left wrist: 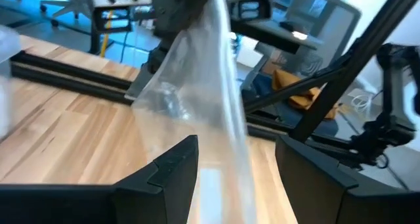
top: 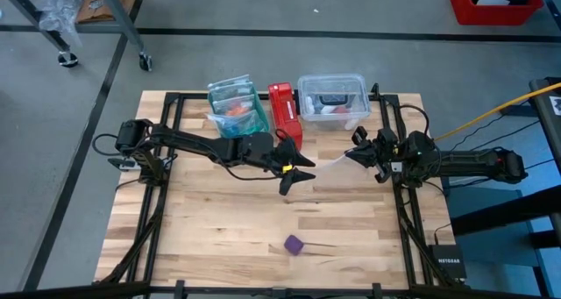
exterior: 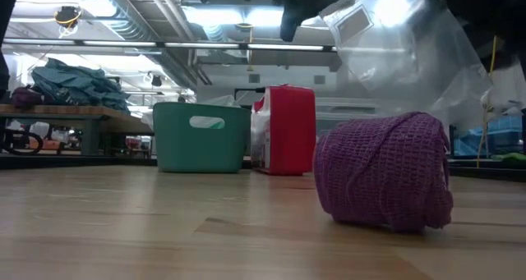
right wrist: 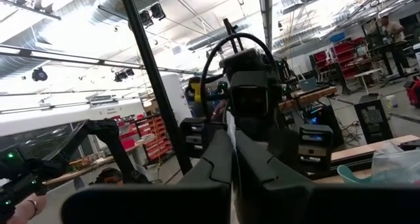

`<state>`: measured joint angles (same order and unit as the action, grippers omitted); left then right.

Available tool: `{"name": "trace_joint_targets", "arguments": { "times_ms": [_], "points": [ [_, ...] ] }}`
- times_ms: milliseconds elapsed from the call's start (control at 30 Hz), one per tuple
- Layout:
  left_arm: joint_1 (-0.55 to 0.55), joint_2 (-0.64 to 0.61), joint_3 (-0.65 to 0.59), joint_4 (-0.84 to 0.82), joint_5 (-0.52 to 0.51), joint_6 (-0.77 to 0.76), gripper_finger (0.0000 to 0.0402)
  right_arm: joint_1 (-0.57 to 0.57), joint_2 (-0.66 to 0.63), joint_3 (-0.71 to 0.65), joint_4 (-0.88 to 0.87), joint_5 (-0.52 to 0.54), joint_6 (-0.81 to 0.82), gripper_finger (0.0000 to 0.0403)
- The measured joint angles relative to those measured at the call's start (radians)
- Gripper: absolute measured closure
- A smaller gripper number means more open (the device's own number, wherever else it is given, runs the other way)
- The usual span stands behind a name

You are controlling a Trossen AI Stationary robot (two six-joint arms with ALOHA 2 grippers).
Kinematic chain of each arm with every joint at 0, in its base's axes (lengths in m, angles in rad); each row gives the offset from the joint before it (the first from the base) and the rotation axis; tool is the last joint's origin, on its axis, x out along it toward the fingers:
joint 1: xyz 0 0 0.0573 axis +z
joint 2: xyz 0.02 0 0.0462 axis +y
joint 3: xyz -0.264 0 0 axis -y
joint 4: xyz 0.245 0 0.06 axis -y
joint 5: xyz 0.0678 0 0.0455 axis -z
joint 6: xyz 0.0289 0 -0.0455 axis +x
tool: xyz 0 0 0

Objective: Roll bandage
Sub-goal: Put the purple bandage into the transparent zip bag

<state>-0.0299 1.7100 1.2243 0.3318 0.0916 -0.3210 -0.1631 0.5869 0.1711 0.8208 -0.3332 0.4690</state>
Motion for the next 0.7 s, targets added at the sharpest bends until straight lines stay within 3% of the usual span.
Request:
{"name": "trace_joint_targets", "arguments": {
  "times_ms": [700],
  "points": [
    [0.011,0.000,0.000,-0.015,-0.093,0.023,0.0208,0.000,0.000,0.000,0.001,0.000,0.000,0.0398]
  ]
}}
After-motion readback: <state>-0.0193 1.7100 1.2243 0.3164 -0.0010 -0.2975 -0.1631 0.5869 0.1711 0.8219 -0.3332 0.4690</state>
